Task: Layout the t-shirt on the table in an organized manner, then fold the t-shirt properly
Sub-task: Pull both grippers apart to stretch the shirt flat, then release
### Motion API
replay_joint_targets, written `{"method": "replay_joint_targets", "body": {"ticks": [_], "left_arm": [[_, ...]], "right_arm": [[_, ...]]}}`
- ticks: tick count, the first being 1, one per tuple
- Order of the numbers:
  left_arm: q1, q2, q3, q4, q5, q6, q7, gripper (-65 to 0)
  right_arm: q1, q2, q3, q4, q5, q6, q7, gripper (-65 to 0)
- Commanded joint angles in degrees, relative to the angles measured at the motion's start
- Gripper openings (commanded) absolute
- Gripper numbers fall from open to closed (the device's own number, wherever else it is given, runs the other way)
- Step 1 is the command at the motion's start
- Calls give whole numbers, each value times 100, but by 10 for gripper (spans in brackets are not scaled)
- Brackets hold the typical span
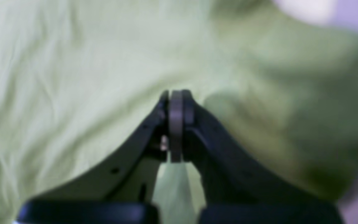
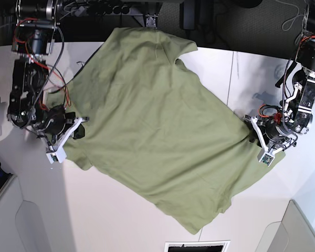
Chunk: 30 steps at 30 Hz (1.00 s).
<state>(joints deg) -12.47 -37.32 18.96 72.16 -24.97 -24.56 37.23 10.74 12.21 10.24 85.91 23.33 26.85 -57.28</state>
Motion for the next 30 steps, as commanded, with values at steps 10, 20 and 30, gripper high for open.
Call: {"method": "replay_joint_targets", "body": {"ticks": [10,20,30], "left_arm": [[-476,177,-238,11,116,-74,-651,-431],[-511,372,-238,-1217,442,-52,-592,-431],[221,282,-238,-181,-1375,-581,704,-431]], "right_arm": [[-1606,31,63,944,435,188,190,-650],[-1558,413,79,664,-498,140,616,-650],[-686,1038,79,-614,-474,81,632,-650]]}}
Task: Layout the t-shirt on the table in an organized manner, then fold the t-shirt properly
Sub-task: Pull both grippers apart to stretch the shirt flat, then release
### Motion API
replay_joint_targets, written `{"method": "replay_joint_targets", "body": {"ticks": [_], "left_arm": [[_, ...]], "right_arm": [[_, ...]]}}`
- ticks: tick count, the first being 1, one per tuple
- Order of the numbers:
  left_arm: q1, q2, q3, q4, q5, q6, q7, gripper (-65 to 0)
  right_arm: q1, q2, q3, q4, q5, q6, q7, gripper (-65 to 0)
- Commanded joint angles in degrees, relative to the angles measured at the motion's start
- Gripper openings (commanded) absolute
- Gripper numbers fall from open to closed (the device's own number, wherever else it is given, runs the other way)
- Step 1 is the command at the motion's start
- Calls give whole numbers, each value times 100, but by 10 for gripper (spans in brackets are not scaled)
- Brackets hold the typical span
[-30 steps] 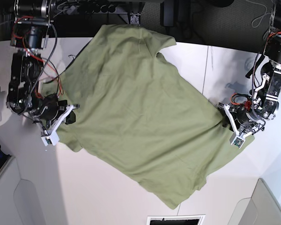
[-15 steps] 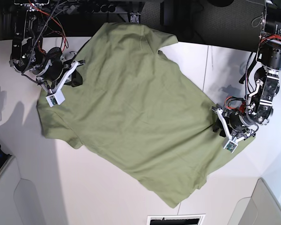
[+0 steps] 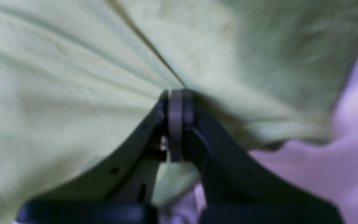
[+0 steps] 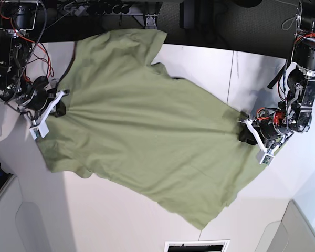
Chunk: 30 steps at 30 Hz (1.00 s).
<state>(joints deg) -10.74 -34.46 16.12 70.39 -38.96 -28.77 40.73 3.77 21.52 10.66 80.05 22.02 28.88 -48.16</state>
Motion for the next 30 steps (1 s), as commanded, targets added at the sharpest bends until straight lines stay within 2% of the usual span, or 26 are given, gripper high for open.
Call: {"method": "replay_joint_targets", "body": {"ticks": [1,5,9,16,19,23,30], "left_arm": [[140,15,46,166,-243,-245,413,-431],[520,17,46,874,-894,-605,498,-431],[706,17,44,1491,-898,-686,498,-431],[205,17,-278,1740,-828,-686,452,-431],[20,15,-549,1735,-597,-686,251,-431],[-232,33,-638,1340,232,-614,-566,-431],[-1001,553,-634,-223,409,-619,-909,-431]], "right_arm": [[136,153,37,-188,-321,-122,-275,-650],[654,323,37,-726,-289,-122,-107,-650],[1058,417,37,-984,-116,-122,-116,-650],[1283,415,37,-887,437,-125,-144,-650],[1204,415,39,-741,632,-122,-444,-650],[833,413,81,-304,894,-122,-647,-650],[61,402,234,568,839,-122,-656,-650]]}}
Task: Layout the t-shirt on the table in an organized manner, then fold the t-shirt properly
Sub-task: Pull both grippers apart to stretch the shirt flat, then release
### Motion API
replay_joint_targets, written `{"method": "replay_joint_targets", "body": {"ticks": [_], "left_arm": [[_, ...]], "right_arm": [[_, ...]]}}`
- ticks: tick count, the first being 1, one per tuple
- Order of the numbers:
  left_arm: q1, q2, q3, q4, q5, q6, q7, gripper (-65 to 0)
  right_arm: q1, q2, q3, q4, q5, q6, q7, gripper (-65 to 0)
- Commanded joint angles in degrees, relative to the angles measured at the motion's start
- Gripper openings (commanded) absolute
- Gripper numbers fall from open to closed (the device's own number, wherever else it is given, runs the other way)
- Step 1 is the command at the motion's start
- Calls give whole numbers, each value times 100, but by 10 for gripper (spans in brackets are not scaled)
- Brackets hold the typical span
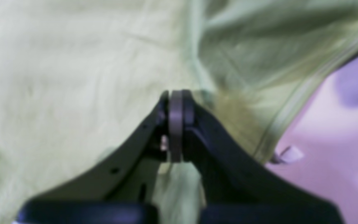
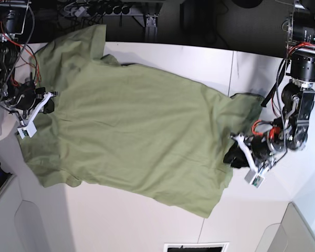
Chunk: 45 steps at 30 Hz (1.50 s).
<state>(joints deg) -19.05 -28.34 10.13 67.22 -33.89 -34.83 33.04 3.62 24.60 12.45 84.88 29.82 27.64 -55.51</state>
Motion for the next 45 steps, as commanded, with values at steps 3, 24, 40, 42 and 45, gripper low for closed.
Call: {"method": "replay_joint_targets", "body": {"ticks": [3,24,40,42,45], "left_arm": [[-450,216,-35,-455,-87,-13,-254,-431],[-623,-439,-35,-2555,-953,-317,505,-431],[4,-706,-37,-2553,-2667,-517,1478,-431],[-37,-706,-37,-2549,-2785,-517,1478,-431],[-116,-706,-42,-2549,-2806,-517,1478,-431]], "right_arm": [[-164,92,111,284,63,2,57,-650],[-529,0,111,317,-391,-90,203,-650],[1294,-4,109,-1947,-365,17,647,-650],[1502,-4,109,-2129,-319,120,647,-650],[1705,-4,109,-2210,-118,131,647,-650]]}}
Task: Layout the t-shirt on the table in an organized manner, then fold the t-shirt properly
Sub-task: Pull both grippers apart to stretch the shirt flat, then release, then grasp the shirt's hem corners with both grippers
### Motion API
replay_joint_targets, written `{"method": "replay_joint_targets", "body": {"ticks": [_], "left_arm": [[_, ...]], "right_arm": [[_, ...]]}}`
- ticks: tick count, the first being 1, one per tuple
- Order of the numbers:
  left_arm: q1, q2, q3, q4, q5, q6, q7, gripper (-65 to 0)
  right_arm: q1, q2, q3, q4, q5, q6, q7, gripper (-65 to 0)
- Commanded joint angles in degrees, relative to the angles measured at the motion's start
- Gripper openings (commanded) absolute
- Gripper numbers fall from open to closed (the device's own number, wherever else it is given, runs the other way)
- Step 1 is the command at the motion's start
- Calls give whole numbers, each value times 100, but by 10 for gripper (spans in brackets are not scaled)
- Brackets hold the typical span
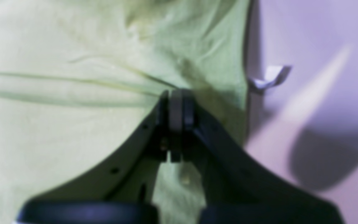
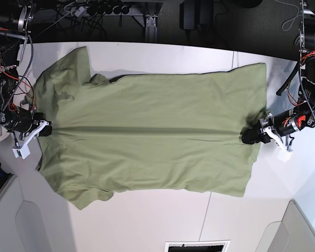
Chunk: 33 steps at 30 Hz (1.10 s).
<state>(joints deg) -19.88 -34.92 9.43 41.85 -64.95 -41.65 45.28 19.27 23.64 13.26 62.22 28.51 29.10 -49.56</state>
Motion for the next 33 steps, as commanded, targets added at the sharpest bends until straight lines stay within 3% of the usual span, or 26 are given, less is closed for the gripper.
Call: {"method": "replay_joint_targets", "body": {"ticks": [1,5,9,14,23,27,33], "left_arm": [[-63,-50,22,-9,284,165,258,-431],[-190,-133,17,125,-85,165,501,-427],[-168,-466,17,743,-612,165,994,-411],[-103,-927,17,1318,-1259,165,1554,-378],[787,-1392,17,1904,-1700,165,1803,-334],[1307,-1480,-90,2133,-1849,165,1891,-334],[2002,-1460,-1027,2459,-1838,165,1888,-333]], "right_arm": [[201,94,28,61,90,-17,52,-650],[284,98,39,299,258,-15,-4,-650],[-59,111,286,1132,289,-15,-319,-650],[-984,114,949,2310,656,-7,-772,-650],[-3121,107,2243,3152,1853,396,-1010,-641],[-3770,107,2374,3322,2190,463,-1193,-462],[-4041,-114,2367,3320,2367,481,-1196,-344]]}}
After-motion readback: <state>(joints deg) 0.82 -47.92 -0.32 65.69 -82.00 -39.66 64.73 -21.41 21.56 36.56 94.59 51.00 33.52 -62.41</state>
